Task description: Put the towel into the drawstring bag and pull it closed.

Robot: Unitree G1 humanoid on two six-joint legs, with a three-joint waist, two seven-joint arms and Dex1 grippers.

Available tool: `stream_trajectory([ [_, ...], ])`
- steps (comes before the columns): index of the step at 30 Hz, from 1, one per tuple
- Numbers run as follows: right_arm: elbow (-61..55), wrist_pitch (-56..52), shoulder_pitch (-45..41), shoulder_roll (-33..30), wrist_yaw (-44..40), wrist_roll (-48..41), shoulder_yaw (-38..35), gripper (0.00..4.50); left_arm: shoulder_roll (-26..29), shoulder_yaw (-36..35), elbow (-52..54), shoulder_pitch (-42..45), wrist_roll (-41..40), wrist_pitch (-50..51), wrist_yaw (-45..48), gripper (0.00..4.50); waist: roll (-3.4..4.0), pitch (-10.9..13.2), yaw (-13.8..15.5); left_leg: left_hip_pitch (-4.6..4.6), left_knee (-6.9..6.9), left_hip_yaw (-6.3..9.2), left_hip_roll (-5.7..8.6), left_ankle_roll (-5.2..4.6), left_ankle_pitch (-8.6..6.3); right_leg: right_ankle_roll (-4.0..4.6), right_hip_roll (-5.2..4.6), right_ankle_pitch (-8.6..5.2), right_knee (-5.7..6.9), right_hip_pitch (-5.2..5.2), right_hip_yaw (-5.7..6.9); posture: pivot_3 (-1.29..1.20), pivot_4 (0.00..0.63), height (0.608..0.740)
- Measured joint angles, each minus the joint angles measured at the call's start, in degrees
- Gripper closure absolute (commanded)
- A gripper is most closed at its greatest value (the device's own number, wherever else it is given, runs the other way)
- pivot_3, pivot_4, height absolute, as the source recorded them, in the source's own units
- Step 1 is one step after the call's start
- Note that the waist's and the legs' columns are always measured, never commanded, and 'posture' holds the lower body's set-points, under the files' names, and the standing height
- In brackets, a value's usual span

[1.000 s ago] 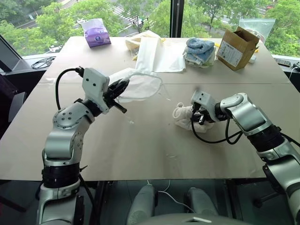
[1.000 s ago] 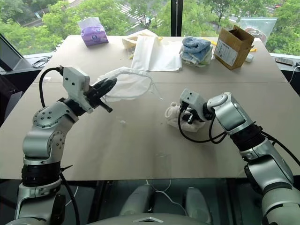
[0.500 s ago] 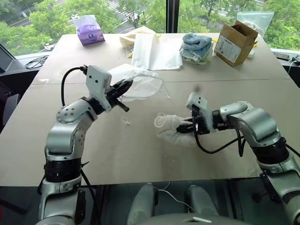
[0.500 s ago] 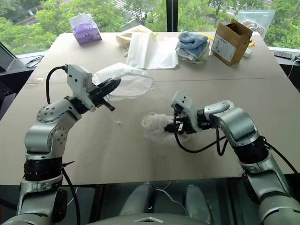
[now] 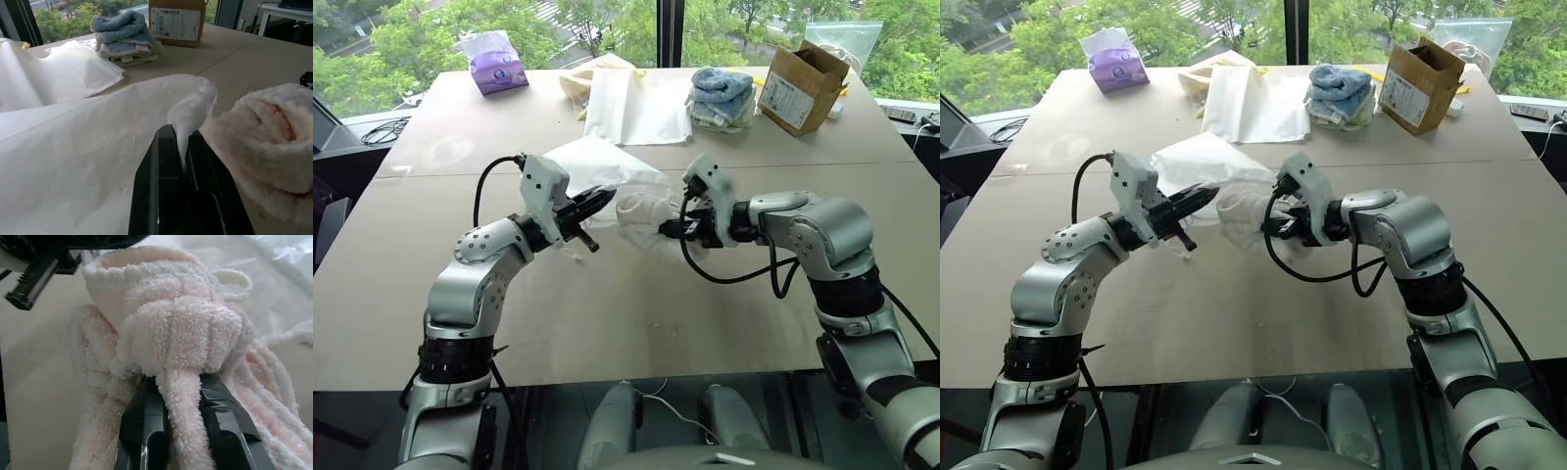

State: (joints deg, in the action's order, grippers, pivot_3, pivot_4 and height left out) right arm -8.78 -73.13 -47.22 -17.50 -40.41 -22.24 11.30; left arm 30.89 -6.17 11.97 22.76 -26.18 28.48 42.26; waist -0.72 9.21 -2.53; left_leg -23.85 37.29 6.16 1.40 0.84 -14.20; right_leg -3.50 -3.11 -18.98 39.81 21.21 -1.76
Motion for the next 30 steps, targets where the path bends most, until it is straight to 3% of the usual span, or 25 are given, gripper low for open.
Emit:
stream_trajectory([
  [3,1.55,0.09,-0.61,1.52,2.18,0.33,0.03,4.44,-0.22,0.01,0.83,-0.02,-0.62,0.04,0.04,4.5,0.0,0.0,-0.16,0.0,0.0,-0.08,-0.03,0.03,0.02,0.0,0.04,0.0,0.06,0.06,-0.07,0.0,0.15,0.74],
  [7,8.06,-0.29,-3.47,9.89,10.8,1.27,-6.29,4.44,-0.26,2.21,2.5,-1.32,-1.1,0.94,1.28,4.5,0.01,0.0,-0.73,0.03,0.0,-0.16,-0.05,0.06,0.05,0.0,0.08,0.0,0.15,0.1,-0.16,0.0,0.15,0.74],
  [15,11.07,-3.02,-3.99,24.65,23.48,-2.29,-24.75,4.44,-1.92,4.54,2.14,-0.66,-0.7,0.94,1.18,4.5,0.03,0.01,-0.92,0.02,-0.03,-0.19,-0.04,0.07,0.05,0.0,0.08,0.0,0.21,0.17,-0.21,0.0,0.15,0.74],
  [27,5.07,-6.22,-1.97,25.13,32.94,-14.83,-38.7,4.44,-3.31,4.4,-0.22,2.78,-2.72,1.66,1.48,4.5,0.06,0.01,-1.47,0.03,-0.04,-0.44,-0.05,0.06,0.06,0.0,0.09,0.0,0.3,0.26,-0.47,0.0,0.15,0.74],
  [30,5.04,-5.92,-1.77,25.11,36.1,-15.93,-39.11,4.44,-4.48,4.26,-0.32,4.68,-4.43,2.72,1.27,4.5,0.06,0.01,-1.57,0.03,-0.06,-0.51,-0.06,0.06,0.06,0.0,0.12,0.0,0.33,0.3,-0.55,0.0,0.15,0.74],
])
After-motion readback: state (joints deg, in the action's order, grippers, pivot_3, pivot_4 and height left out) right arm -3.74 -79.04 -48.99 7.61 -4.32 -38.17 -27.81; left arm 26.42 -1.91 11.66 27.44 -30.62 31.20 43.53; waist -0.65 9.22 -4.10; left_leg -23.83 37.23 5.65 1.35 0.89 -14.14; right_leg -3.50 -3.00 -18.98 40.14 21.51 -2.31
